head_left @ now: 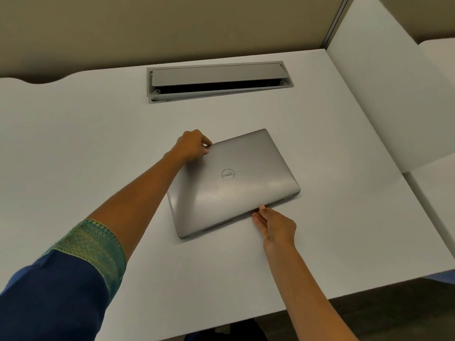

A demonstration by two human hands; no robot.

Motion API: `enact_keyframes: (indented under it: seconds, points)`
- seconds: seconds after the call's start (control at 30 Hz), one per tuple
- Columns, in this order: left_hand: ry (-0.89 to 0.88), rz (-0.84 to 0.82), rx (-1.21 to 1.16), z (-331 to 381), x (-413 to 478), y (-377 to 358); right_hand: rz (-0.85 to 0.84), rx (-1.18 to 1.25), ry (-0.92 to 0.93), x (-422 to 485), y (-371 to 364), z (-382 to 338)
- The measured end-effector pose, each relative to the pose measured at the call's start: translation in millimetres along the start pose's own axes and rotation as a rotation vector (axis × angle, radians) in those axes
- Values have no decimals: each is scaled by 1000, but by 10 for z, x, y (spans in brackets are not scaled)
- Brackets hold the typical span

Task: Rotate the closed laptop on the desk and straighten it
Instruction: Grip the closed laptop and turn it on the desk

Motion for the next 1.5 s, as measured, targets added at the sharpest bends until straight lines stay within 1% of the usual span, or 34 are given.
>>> enact_keyframes:
  seconds: [0.13, 0.27, 0.5, 0.67, 0.93, 1.07, 1.23, 1.37, 1.43, 1.5]
  points:
    - [61, -29, -61, -229, -195, 50, -23, -36, 55, 98, -29, -170]
    - [140, -11, -195, -456, -476, 38, -87, -93, 110, 227, -136, -436]
    - [252, 109, -510, -732, -971, -135, -259, -416, 193, 395, -362, -961]
    - [308, 171, -620, -803, -1132, -317, -329, -600, 201, 522, -536, -1168]
    - [411, 240, -722, -785, -1201, -535, -378, -773, 218, 661, -710, -1319]
    - [446, 267, -702, -789, -1201, -575, -379, -813, 224, 699, -780, -1331]
    - [449, 286, -684, -762, -1200, -559, -369, -832, 222, 759, -800, -1314]
    - [436, 221, -639, -766, -1184, -516, -324, -830, 259, 786, -788, -1309]
    - [414, 173, -559, -731, -1168, -435, -308, -792, 254, 773, -755, -1273]
    - [368, 188, -381, -646, -1114, -276, -263, -755, 302, 663, -675, -1221]
Point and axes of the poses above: each hand's wrist, its own x-axis towards the middle knuckle, its own y-axis out of the back of the hand, z = x × y, the point moved 3 cm from there along x, towards the middle knuckle, and after that the axes turned 4 degrees about -x, right-handed, at the moved point
